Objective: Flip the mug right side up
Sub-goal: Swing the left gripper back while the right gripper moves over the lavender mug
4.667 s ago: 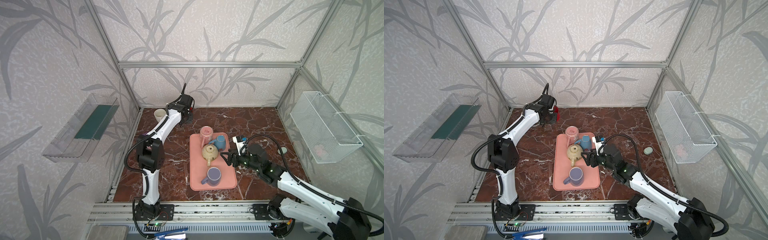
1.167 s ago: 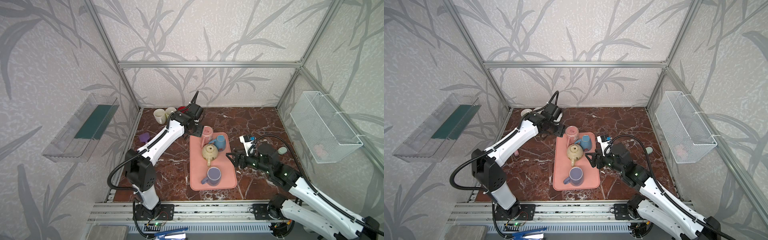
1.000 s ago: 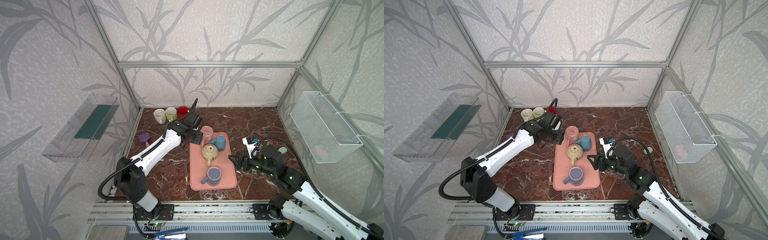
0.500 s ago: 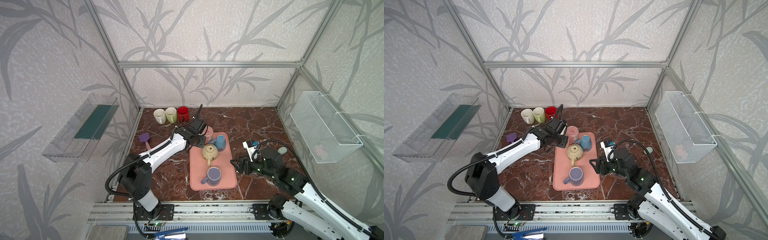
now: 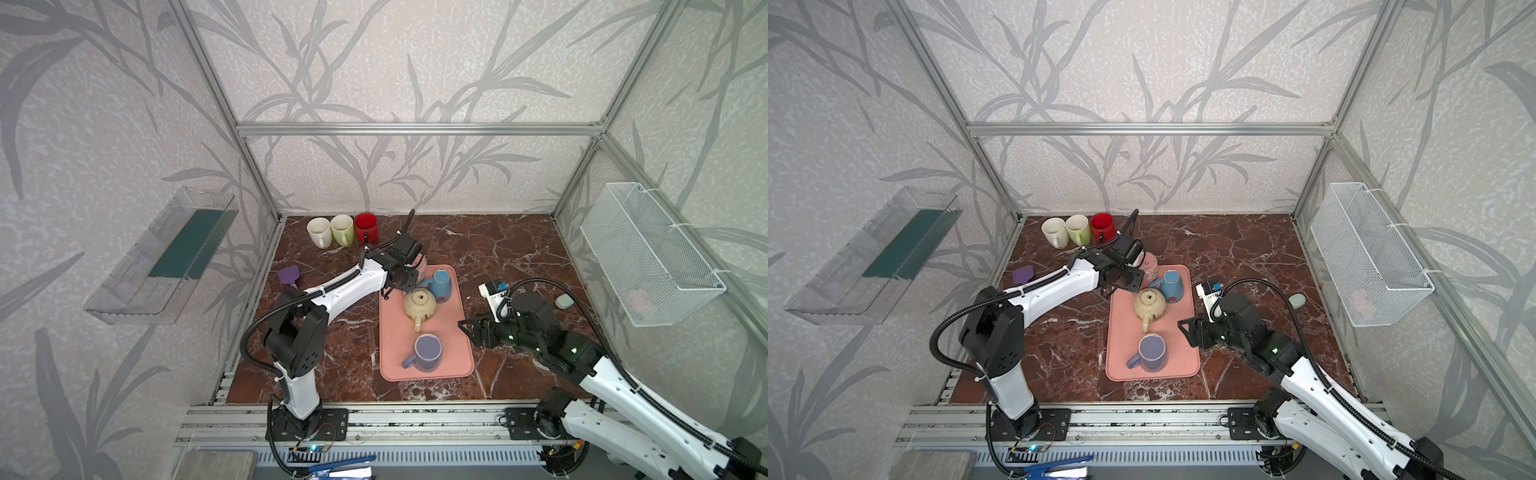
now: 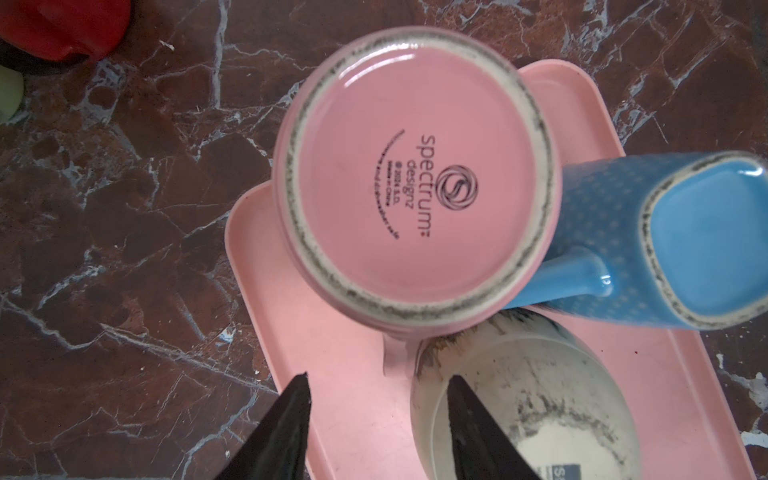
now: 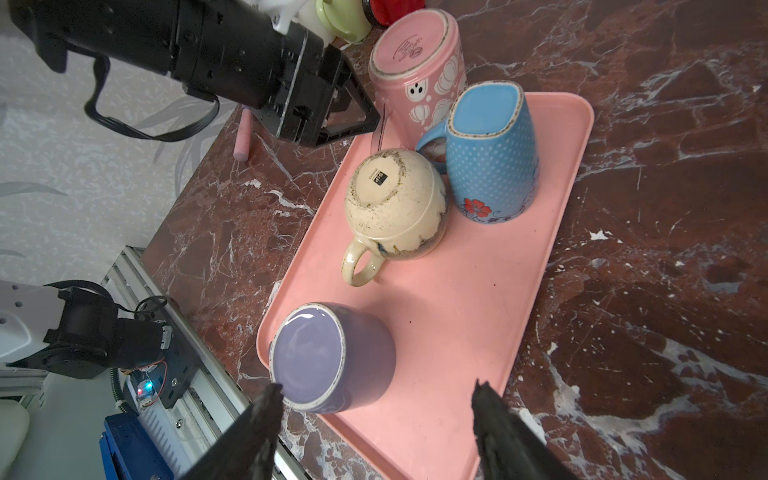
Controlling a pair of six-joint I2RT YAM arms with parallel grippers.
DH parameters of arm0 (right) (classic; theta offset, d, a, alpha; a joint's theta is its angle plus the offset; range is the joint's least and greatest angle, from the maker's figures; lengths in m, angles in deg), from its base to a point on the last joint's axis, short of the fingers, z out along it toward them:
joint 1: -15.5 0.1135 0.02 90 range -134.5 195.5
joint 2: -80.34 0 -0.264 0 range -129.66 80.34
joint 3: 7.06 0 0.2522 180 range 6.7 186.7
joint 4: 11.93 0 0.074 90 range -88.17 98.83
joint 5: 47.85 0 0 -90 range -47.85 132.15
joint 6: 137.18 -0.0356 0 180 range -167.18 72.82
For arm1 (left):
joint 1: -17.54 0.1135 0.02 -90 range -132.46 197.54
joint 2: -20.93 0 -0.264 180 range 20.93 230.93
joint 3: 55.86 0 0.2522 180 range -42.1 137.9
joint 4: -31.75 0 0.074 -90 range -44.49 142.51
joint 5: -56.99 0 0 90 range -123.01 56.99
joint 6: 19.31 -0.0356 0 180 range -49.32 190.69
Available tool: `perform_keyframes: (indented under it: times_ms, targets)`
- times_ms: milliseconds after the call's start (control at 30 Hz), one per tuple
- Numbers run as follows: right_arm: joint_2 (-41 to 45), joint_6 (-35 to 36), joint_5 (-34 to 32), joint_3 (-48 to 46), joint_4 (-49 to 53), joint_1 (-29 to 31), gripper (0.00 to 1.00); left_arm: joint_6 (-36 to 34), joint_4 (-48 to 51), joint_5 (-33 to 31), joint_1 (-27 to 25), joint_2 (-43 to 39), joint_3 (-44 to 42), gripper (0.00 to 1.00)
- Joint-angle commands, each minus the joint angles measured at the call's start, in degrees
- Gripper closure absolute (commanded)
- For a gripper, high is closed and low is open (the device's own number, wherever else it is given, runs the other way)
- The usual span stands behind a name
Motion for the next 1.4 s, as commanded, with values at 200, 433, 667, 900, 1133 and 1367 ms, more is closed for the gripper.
perform_keyframes:
  times_ms: [200, 433, 667, 900, 1133, 1367]
  targets:
    - [-2.0, 2.0, 0.8, 1.0, -2.1, -1.0, 0.28, -0.8, -0.3, -0.2, -0.1, 4.1, 3.5, 0.52]
    - [-3.8, 2.4, 1.5, 1.5, -2.5, -2.2, 0.28, -0.5, -0.4, 0.1, -0.2, 5.2, 4.1, 0.55]
    - [-6.1, 2.7, -1.5, 4.4, 1.7, -2.3, 0.29, 1.3, -1.0, 0.7, -0.1, 0.5, 1.4, 0.53]
    - [-9.5, 4.9, -5.6, 9.9, 11.3, 2.0, 0.29, 4.1, -1.7, 0.3, -0.1, -12.1, -5.8, 0.44]
    - [-9.4, 1.3, -9.5, 8.8, 14.6, 10.2, 0.32, 9.2, -5.1, 2.8, -0.8, -24.9, -19.8, 0.45]
    - [-9.5, -6.0, -14.0, 4.5, 14.9, 20.3, 0.33, 12.4, -6.3, 1.6, -2.0, -34.5, -30.7, 0.47]
